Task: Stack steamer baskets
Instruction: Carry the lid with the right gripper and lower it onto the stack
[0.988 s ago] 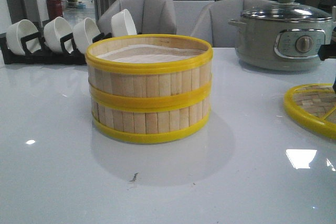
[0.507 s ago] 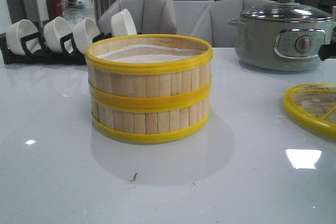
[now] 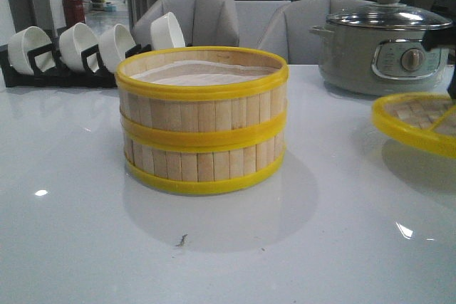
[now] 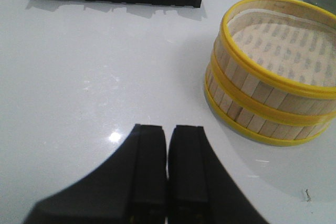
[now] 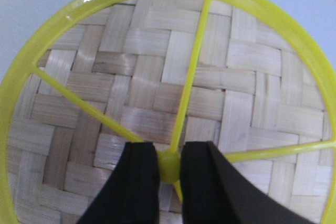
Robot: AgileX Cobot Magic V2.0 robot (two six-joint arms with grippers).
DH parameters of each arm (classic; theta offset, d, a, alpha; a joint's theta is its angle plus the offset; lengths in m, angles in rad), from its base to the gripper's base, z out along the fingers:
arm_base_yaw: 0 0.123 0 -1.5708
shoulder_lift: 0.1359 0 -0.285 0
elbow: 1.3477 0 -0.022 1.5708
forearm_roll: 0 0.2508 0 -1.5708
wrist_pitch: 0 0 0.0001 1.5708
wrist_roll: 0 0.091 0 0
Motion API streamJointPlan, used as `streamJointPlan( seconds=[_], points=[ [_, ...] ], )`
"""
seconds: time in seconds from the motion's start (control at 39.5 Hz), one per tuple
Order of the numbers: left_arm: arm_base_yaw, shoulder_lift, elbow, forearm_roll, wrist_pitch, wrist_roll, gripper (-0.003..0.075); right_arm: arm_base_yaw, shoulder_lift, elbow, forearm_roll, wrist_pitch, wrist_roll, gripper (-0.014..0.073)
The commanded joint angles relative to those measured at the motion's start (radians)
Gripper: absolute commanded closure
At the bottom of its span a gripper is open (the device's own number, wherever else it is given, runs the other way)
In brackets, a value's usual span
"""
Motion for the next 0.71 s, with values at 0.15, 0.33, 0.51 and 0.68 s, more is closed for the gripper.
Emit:
streamJointPlan(
  seconds=[0.15,0.33,0.51,0.68],
  points=[
    [-0.008,0.000,-0.029,-0.014,-0.076,0.004,0.0635,0.116,-0.108,-0.233,-0.008,0.097,-0.007,0.0538],
    [-0.008,0.000,-0.029,-0.014,-0.076,0.004,0.0635,0.246,-0.094,-0.394,-0.008,0.147,-0.007,0.0538],
    [-0.008,0.000,-0.029,-0.014,-0.076,0.004,0.0635,0.401,-0.008,-0.597,-0.007,0.244,-0.007,0.0538],
    [-0.008,0.000,-0.029,-0.014,-0.076,0.004,0.0636,0.522,0.100,-0.761,-0.007,0.309,-0.007,0.0538]
  ],
)
